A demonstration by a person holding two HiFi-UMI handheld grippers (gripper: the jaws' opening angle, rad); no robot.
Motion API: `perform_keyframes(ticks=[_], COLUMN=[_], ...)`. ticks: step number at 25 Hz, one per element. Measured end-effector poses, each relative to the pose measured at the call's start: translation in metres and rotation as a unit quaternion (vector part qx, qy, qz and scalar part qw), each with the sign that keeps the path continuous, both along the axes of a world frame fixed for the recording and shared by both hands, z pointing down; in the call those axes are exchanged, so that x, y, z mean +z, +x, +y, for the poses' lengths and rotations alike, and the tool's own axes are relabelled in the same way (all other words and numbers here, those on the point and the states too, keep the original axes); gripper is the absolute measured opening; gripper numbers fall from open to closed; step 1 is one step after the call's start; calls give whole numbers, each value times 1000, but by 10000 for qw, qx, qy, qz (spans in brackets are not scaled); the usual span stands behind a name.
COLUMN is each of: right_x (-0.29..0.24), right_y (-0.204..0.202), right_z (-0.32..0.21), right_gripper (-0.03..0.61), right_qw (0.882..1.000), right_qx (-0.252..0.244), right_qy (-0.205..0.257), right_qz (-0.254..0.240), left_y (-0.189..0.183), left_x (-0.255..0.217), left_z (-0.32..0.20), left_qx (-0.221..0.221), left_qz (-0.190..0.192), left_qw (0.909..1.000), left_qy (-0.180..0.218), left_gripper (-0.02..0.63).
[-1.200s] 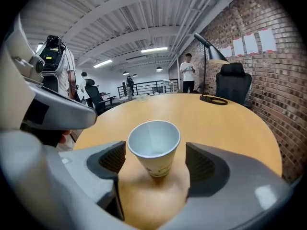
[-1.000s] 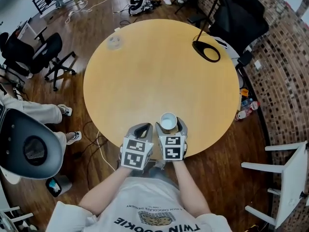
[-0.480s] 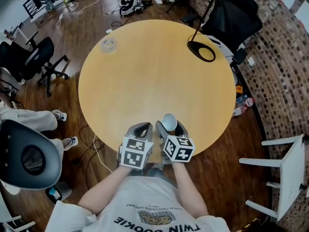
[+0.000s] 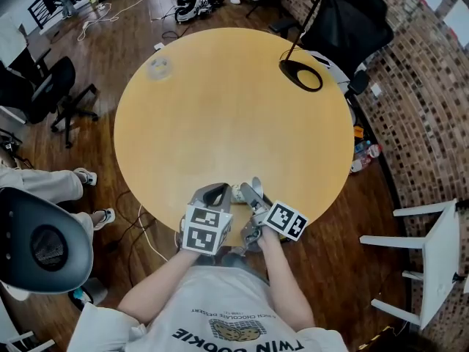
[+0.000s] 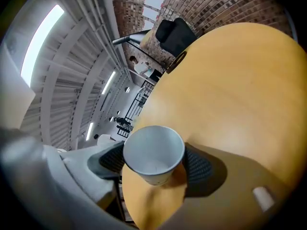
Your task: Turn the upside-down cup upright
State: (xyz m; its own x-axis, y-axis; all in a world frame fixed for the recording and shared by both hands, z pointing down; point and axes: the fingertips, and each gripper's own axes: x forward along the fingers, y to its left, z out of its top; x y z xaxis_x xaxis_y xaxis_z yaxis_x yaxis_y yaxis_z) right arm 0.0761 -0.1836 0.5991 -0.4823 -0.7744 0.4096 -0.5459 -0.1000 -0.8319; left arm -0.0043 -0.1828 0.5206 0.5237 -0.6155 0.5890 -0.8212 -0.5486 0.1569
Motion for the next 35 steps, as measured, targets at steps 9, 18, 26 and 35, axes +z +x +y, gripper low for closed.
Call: perform_keyframes(ticks=[9,18,26,35], right_x=[-1,25,-20,19], right_y=[14,42,5,-85], right_z=[-1,3,-56,-105], right_gripper=[370,370,370,370], right_qw=[9989,9883,8545,4096], right_qx=[257,571,-2356,-6098], right_qy=[24,-496,1274,2642], right_qz=[380,1322,4451,6249], left_y=[4,5,-7,-78], left_x=[2,2,-1,-2], left_z=[2,1,-3,-30], left_qx=[50,51,-160,-960], left_qz=[15,56,97,104], left_qw=[10000,10000,9998,9953], left_qy=[-33,-26,-67,52], left_gripper=[3,3,3,3])
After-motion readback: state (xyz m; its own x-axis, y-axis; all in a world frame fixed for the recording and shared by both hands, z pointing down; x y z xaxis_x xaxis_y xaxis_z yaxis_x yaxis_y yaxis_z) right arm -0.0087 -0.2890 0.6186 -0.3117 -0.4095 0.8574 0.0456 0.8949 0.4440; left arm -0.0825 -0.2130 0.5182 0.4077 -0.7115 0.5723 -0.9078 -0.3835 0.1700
